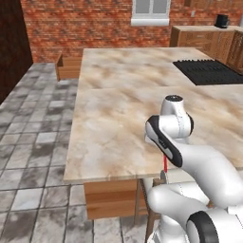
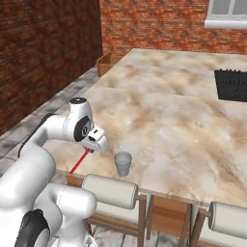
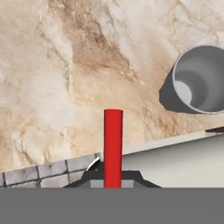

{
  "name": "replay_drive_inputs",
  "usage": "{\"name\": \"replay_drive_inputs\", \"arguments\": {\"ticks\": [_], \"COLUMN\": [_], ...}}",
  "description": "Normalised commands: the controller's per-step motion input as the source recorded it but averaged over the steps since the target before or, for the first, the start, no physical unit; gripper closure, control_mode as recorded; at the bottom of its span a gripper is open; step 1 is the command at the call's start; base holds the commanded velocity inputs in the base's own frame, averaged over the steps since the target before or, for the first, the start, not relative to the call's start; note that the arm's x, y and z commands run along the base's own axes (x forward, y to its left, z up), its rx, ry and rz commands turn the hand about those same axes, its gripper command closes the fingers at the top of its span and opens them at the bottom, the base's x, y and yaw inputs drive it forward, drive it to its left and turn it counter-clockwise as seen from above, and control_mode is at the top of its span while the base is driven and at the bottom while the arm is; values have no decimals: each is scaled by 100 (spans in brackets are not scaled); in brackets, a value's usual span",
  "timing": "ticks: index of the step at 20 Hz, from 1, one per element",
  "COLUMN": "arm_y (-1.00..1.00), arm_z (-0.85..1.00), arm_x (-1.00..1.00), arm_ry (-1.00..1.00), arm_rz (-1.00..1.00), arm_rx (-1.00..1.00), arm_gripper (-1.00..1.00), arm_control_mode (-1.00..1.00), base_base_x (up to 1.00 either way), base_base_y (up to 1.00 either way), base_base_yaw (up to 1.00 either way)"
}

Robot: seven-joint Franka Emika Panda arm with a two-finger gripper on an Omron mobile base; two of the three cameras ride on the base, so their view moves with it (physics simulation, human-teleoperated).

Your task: Take a straw from the drawer in front and place it inside the glass cup on the dining counter.

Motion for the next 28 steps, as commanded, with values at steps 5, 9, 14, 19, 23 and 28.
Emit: {"name": "replay_drive_inputs", "arguments": {"ticks": [5,9,14,19,23,28], "arm_y": [-6,-37,-51,-40,-11,0], "arm_z": [6,33,43,45,45,41], "arm_x": [8,33,22,10,0,0], "arm_ry": [1,0,-1,-6,-9,-11], "arm_rz": [3,18,32,35,27,19], "arm_rx": [4,19,22,21,17,18], "arm_gripper": [100,100,100,100,100,100], "arm_control_mode": [-100,-100,-100,-100,-100,-100], "base_base_x": [36,0,0,0,0,0], "base_base_y": [-20,0,0,0,0,0], "base_base_yaw": [10,0,0,0,0,0]}}
